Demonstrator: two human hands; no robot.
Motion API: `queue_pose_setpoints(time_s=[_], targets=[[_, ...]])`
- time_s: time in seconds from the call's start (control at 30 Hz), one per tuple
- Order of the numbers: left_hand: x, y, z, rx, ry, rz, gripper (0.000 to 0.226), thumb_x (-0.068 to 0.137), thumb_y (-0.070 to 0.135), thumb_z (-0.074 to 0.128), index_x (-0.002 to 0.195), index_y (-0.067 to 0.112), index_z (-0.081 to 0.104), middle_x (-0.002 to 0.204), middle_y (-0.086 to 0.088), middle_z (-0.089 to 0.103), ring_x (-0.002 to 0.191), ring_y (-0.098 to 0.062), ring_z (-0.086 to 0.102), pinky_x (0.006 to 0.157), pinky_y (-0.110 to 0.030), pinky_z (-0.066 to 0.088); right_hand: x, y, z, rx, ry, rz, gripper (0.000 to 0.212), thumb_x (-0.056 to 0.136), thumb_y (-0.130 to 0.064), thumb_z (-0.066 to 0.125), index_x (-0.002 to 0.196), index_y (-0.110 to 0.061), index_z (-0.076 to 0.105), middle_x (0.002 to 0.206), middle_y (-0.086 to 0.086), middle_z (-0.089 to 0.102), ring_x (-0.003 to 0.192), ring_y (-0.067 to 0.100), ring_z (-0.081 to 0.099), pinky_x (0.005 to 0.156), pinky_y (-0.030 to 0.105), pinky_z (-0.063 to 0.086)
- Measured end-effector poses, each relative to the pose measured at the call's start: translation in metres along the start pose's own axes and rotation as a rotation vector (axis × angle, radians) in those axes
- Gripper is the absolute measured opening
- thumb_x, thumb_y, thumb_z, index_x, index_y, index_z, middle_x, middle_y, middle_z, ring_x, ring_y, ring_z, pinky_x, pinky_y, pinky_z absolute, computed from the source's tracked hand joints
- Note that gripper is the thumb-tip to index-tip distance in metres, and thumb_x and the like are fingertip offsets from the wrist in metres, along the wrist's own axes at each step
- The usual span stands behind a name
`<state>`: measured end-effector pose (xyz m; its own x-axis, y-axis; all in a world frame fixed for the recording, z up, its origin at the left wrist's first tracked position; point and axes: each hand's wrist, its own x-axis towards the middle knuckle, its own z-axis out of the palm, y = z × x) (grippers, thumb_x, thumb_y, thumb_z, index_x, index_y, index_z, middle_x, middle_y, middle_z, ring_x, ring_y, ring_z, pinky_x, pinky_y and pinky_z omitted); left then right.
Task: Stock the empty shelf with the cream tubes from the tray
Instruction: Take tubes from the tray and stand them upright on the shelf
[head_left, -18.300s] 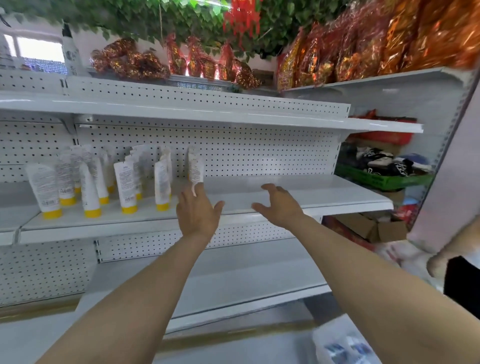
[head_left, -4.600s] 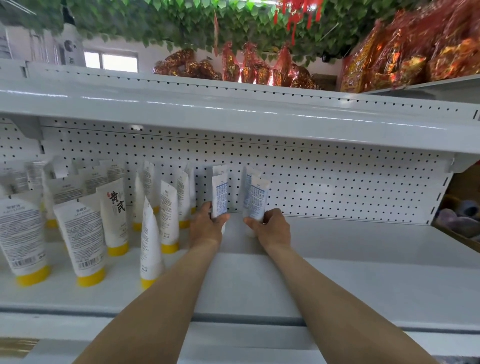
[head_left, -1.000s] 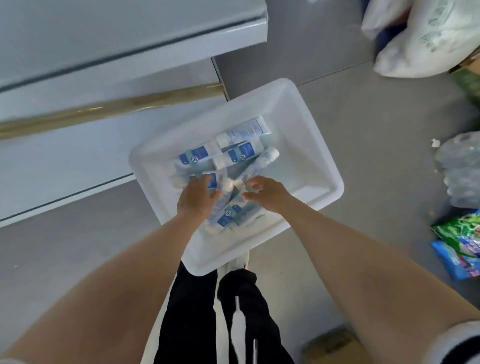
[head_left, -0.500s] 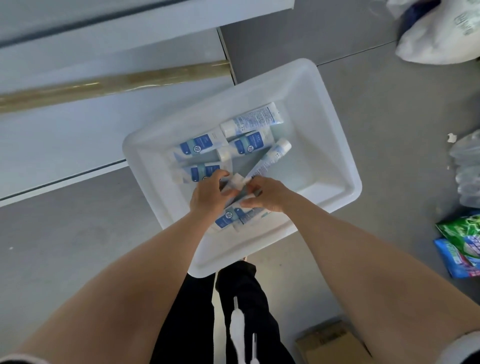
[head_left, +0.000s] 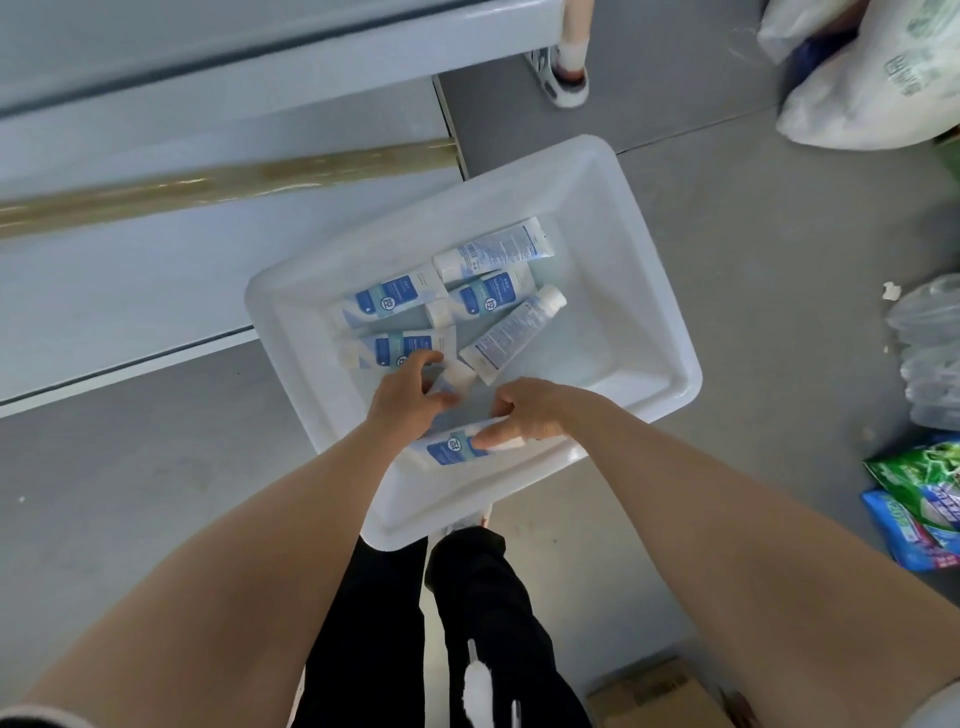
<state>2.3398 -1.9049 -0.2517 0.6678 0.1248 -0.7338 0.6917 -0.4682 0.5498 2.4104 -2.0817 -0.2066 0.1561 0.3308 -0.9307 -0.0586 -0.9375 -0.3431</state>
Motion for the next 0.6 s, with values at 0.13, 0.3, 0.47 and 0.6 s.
queue_pose_setpoints(time_s=[0.13, 0.3, 0.47, 0.6], targets=[[-0.019, 0.015, -0.025, -0.001, 0.088, 0.0, 0.05, 0.082, 0.025, 0.072, 0.127, 0.018, 0.05, 0.119, -0.005, 0.062, 0.107, -0.026, 0.06, 0.082, -0.031, 0.044, -0.038, 0.011, -0.012, 0.24, 0.003, 0.053, 0.039, 0.081, -0.045, 0.075, 0.105, -0.015, 0.066, 0.095, 0.002, 0.067, 0.071, 0.01, 0.063, 0.061, 0.02, 0.054], [-0.058, 0.046, -0.057, -0.14, 0.244, 0.021, 0.069, 0.086, 0.023, 0.065, 0.144, 0.042, 0.032, 0.118, -0.005, 0.062, 0.103, -0.027, 0.061, 0.094, -0.038, 0.046, -0.085, 0.011, -0.019, 0.617, -0.062, 0.065, 0.049, 0.085, -0.035, 0.073, 0.124, -0.007, 0.062, 0.101, 0.009, 0.073, 0.082, 0.018, 0.071, 0.069, 0.025, 0.056], [-0.11, 0.065, -0.083, -0.398, 0.368, 0.008, 0.051, 0.077, 0.018, 0.071, 0.114, 0.048, 0.052, 0.098, -0.004, 0.066, 0.09, -0.026, 0.065, 0.083, -0.042, 0.055, -0.134, 0.002, -0.007, 0.88, -0.062, -0.028, 0.048, 0.084, -0.032, 0.074, 0.122, -0.006, 0.058, 0.103, 0.012, 0.072, 0.088, 0.02, 0.071, 0.069, 0.026, 0.056], [-0.164, 0.075, -0.098, -0.663, 0.505, -0.023, 0.042, 0.073, 0.011, 0.076, 0.103, 0.027, 0.052, 0.099, -0.007, 0.06, 0.083, -0.027, 0.062, 0.075, -0.044, 0.058, -0.165, -0.018, 0.01, 1.013, -0.025, -0.114, 0.045, 0.086, -0.021, 0.073, 0.124, -0.005, 0.057, 0.106, 0.015, 0.072, 0.097, 0.025, 0.071, 0.073, 0.029, 0.058]])
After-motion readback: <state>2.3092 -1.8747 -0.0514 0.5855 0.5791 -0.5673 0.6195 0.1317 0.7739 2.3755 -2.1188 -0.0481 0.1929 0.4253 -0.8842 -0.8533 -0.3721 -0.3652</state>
